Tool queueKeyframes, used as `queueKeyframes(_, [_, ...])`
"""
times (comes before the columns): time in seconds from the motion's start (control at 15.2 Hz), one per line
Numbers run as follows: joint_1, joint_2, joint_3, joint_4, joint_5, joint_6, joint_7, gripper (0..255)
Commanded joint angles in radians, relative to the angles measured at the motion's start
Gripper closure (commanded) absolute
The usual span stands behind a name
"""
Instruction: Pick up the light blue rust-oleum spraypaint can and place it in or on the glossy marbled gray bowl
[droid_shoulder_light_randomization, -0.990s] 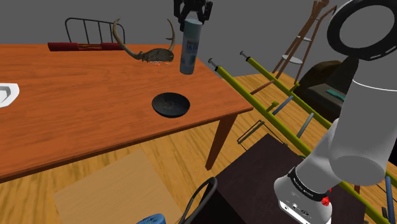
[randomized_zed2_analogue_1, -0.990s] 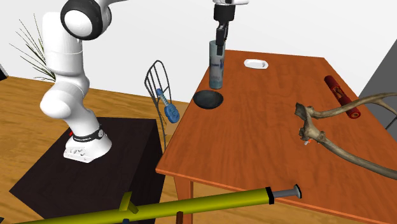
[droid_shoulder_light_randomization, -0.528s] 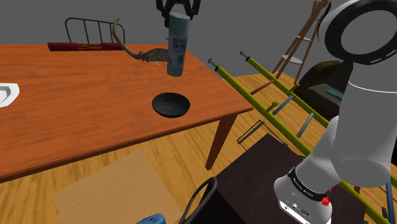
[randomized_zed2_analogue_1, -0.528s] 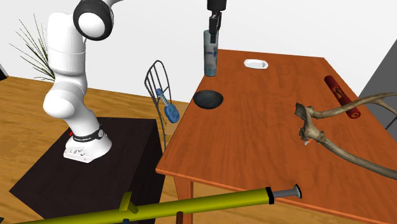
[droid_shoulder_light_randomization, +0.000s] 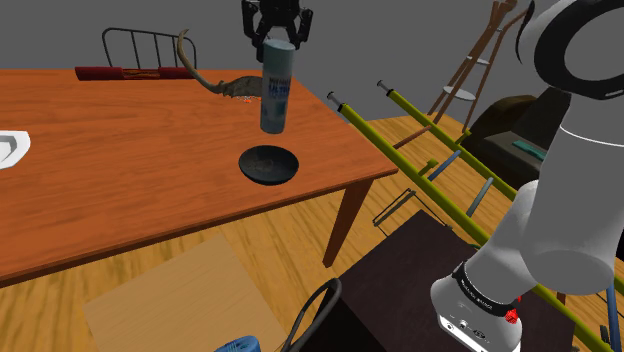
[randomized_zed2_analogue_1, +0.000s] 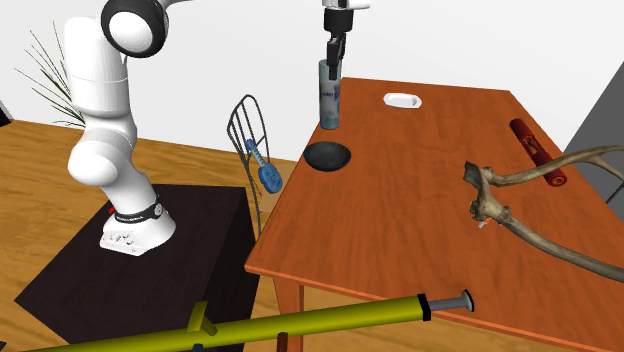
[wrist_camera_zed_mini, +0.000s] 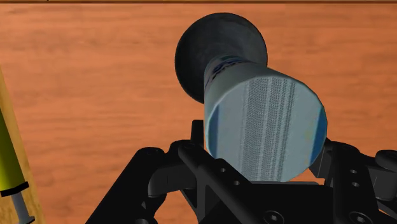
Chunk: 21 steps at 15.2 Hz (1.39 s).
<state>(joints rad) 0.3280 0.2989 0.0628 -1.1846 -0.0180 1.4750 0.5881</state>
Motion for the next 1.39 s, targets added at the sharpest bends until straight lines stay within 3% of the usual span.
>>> queueKeyframes(0.0, [-0.001, -0.010, 0.000, -0.043, 0.001, 0.034, -0.001, 255])
queueKeyframes(0.79, [-0.005, -0.054, -0.001, -0.269, 0.003, 0.217, -0.002, 255])
queueKeyframes(1.32, [-0.006, -0.059, -0.002, -0.358, 0.004, 0.301, -0.002, 255])
